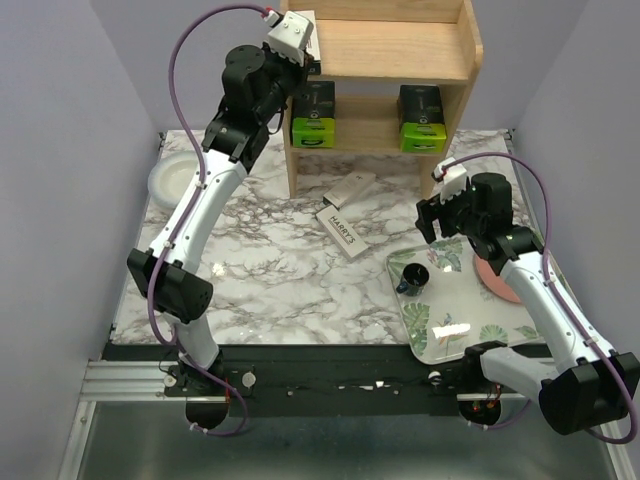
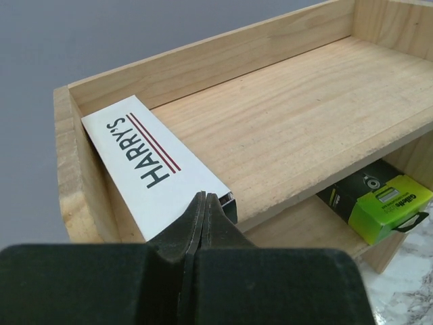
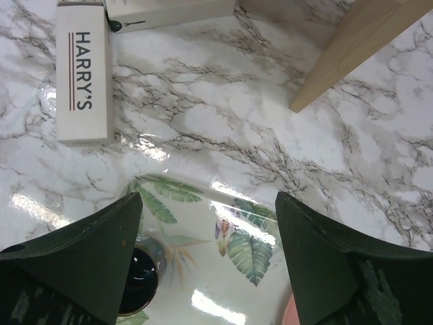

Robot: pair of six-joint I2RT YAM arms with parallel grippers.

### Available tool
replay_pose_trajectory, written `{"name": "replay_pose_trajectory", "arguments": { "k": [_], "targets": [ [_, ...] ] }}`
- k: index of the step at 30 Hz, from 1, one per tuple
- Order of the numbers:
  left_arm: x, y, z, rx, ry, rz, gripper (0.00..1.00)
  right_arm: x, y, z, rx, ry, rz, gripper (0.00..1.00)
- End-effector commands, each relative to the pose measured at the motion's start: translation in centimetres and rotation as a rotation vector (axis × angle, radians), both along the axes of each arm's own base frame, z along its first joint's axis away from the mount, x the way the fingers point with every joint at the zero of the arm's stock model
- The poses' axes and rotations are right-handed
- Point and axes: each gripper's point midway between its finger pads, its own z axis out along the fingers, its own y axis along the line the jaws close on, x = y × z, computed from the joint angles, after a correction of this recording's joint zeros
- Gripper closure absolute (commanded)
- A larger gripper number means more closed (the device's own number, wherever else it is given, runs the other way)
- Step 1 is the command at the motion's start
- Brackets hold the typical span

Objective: Place and organize the shaving razors onto the shelf

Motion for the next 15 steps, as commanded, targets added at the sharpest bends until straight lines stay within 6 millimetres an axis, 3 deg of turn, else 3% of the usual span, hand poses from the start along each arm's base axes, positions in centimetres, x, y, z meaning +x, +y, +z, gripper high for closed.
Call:
{"name": "replay_pose_trajectory", "arguments": {
  "k": [1,5,12,15],
  "targets": [
    [1.3,0.4,1.2,-0.014,-0.043,0.044,1.0,0.2,0.0,0.3,0.011,-0.021,0.003,0.12],
    [1.8,1.2,1.8,0.001,-0.068,0.092,1.0,0.3,-0.1,0.2,0.008,-0.018,0.0,0.12],
    [2.5,4.2,0.8,0.03,-0.053,0.175,1.0,0.3,-0.3,0.3,0.007,-0.023,-0.002,0.12],
    [2.4,4.2,1.1,0.008,-0.055,0.163,1.0,0.3,-0.3,0.2,0.009,-0.019,-0.003,0.12]
  ]
}}
